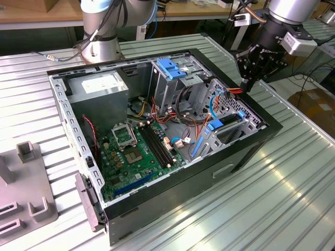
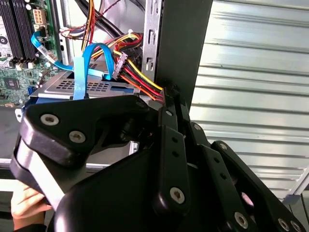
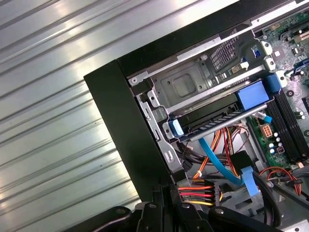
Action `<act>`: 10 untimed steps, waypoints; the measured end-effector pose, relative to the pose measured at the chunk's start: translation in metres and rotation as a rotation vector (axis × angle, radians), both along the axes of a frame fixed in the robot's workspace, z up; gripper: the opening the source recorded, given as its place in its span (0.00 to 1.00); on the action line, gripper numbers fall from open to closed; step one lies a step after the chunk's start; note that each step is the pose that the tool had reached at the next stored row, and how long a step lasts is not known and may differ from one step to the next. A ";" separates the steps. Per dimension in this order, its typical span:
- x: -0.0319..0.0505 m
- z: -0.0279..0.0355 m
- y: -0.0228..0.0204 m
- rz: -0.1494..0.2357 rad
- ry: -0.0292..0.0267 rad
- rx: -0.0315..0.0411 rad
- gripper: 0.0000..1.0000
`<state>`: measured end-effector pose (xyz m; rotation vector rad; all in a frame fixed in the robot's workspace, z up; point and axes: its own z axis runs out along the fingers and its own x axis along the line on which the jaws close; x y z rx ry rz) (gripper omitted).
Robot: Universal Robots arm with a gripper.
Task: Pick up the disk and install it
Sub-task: 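Insert the first disk wire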
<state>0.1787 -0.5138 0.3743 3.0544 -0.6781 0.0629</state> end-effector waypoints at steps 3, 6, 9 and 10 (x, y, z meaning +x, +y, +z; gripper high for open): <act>0.0000 0.0000 0.0000 -0.010 0.0000 0.0000 0.16; -0.0004 -0.0003 0.0000 -0.039 0.0000 0.0000 0.16; -0.0035 -0.0003 0.0000 -0.045 0.0000 -0.0001 0.16; -0.0052 -0.0003 0.0000 -0.046 0.0001 0.0000 0.16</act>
